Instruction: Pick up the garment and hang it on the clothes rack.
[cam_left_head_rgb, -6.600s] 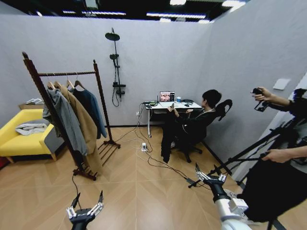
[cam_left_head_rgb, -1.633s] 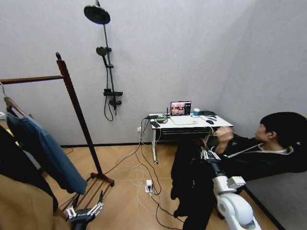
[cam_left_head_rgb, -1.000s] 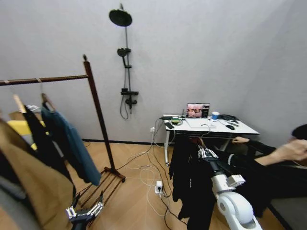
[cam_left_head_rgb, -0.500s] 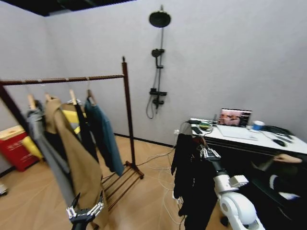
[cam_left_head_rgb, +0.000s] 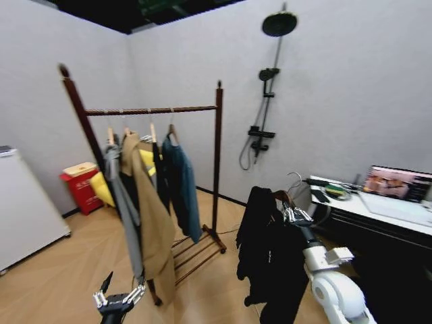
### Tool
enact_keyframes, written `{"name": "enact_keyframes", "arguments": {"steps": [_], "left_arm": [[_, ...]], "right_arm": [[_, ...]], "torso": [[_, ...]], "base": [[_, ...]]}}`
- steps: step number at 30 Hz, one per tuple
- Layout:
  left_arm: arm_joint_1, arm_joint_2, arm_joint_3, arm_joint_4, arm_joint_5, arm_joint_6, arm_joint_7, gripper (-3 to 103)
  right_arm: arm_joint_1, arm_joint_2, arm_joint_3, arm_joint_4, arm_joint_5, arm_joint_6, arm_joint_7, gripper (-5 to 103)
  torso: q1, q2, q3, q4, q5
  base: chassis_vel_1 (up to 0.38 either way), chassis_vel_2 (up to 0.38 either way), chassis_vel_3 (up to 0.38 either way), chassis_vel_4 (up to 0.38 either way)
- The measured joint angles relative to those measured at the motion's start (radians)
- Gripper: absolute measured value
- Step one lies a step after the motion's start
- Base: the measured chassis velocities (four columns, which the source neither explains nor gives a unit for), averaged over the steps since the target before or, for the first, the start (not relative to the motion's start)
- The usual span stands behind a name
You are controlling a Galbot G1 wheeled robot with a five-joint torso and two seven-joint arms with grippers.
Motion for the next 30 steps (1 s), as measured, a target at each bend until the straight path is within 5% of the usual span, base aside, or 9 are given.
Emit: {"name": "enact_keyframes", "arguments": {"steps": [19, 30], "left_arm": [[0.000, 0.000, 0.000, 0.000, 0.000, 0.000, 0.000, 100], [0.000, 0.000, 0.000, 0.000, 0.000, 0.000, 0.000, 100]], "right_arm": [[0.011, -0.032, 0.015, 0.015, 0.001, -0.047, -0.027, 9], [0.026, -0.048, 0.004, 0.010, 0.006, -0.038, -0.047, 9]], "torso": [[0.000, 0.000, 0.000, -0.0002, 0.0000], [0.000, 0.000, 0.000, -0.0001, -0.0001]], "base": [[0.044, 0.044, 0.041, 0.039], [-0.131, 0.113, 0.130, -0.111]]}}
